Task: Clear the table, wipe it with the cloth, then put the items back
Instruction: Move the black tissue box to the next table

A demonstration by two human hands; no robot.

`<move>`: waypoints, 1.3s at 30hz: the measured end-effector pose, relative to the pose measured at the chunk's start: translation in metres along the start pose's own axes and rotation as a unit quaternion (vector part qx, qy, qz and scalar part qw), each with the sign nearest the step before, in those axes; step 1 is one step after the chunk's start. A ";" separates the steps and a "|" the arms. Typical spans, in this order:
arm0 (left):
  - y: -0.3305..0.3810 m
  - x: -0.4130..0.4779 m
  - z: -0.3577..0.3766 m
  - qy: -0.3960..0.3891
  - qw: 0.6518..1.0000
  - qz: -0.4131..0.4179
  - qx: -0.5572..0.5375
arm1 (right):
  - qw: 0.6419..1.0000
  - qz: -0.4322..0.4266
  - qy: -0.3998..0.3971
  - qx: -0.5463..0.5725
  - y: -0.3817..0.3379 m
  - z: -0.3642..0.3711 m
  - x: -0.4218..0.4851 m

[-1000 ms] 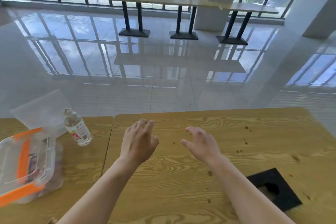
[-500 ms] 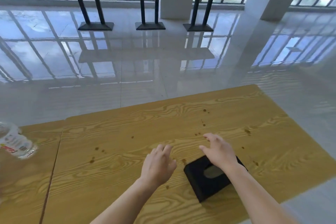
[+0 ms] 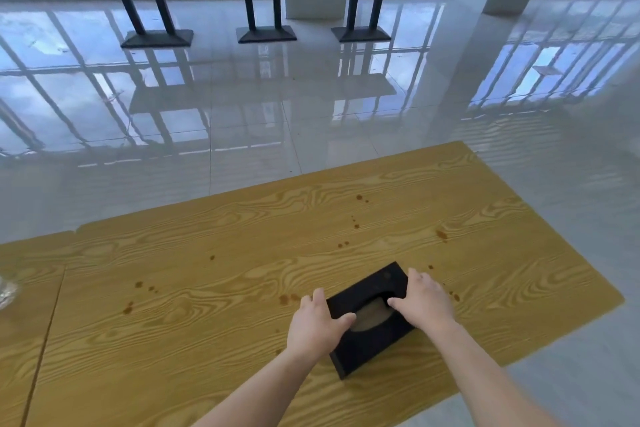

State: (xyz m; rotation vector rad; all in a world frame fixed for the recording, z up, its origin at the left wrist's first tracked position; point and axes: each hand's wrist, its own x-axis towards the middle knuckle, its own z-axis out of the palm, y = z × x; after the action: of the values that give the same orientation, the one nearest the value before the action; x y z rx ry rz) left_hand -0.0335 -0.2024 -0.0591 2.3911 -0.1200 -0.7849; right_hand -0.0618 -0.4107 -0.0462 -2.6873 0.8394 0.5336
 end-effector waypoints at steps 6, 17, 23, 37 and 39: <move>0.004 0.003 0.013 0.025 0.999 -0.025 -0.022 | 1.000 -0.001 0.000 0.005 -0.002 0.003 0.008; -0.009 -0.004 0.001 0.149 0.985 0.007 -0.090 | 0.994 -0.030 0.077 0.071 -0.018 -0.007 0.002; -0.029 -0.010 -0.032 0.218 0.970 0.034 -0.103 | 0.982 -0.080 0.101 0.139 -0.053 -0.009 -0.005; -0.125 -0.060 -0.117 0.358 0.928 -0.017 -0.102 | 0.959 -0.235 0.067 0.144 -0.196 0.008 -0.043; -0.144 -0.072 -0.128 0.375 0.921 -0.036 -0.103 | 0.955 -0.259 0.056 0.135 -0.221 0.015 -0.054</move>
State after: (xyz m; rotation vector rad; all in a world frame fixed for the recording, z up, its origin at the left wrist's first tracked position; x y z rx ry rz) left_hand -0.0344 0.0007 -0.0247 2.3307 0.3479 0.1273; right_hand 0.0237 -0.2038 -0.0040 -2.5462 0.1853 0.1323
